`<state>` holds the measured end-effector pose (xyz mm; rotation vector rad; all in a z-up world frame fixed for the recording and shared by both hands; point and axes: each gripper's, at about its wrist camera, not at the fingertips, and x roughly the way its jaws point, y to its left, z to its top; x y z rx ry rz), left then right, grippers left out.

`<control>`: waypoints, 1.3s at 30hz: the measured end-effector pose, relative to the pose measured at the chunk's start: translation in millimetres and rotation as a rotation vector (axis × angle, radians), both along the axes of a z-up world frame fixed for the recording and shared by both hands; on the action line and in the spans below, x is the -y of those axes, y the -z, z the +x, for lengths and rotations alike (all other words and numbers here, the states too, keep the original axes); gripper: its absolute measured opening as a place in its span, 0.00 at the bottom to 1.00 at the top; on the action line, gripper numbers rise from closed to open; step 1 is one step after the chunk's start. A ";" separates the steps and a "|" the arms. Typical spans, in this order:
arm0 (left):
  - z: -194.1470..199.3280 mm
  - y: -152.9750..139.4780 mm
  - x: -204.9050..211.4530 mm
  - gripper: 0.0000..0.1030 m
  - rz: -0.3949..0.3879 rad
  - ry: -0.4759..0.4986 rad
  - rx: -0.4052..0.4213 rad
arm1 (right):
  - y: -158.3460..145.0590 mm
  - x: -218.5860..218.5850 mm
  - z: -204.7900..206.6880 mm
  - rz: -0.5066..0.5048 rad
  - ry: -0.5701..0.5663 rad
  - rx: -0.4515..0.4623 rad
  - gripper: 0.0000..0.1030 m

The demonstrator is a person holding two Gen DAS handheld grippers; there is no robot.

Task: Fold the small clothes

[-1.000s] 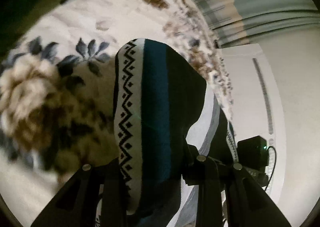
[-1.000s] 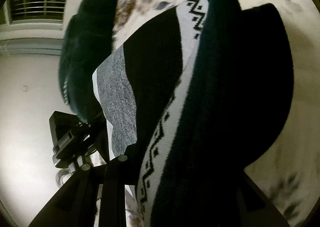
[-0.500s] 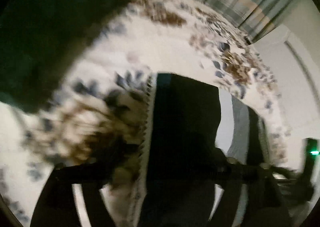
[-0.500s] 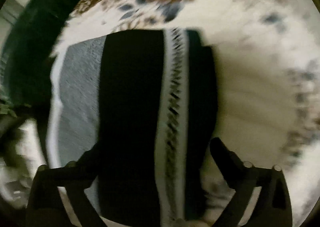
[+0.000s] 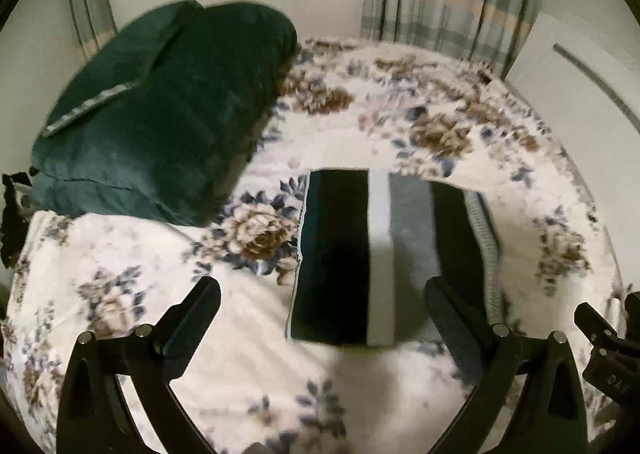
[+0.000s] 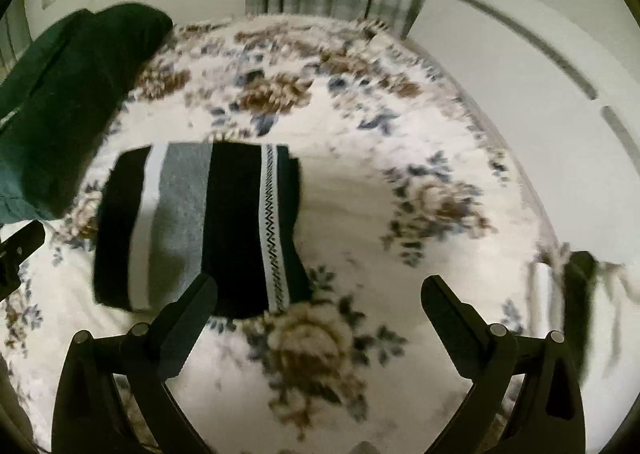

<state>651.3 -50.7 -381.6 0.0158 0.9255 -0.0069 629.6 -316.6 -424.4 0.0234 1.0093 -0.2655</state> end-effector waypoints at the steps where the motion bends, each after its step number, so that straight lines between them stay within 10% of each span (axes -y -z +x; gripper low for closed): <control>1: -10.3 -12.9 2.1 1.00 0.000 -0.001 0.009 | -20.4 -0.4 -16.3 -0.014 0.003 0.022 1.00; 20: -250.0 -240.5 37.9 1.00 -0.020 0.014 0.150 | -308.3 -4.9 -288.6 -0.032 -0.023 0.270 1.00; 39: -357.5 -312.1 45.8 1.00 -0.025 0.017 0.211 | -416.1 -17.7 -426.6 -0.023 -0.107 0.393 1.00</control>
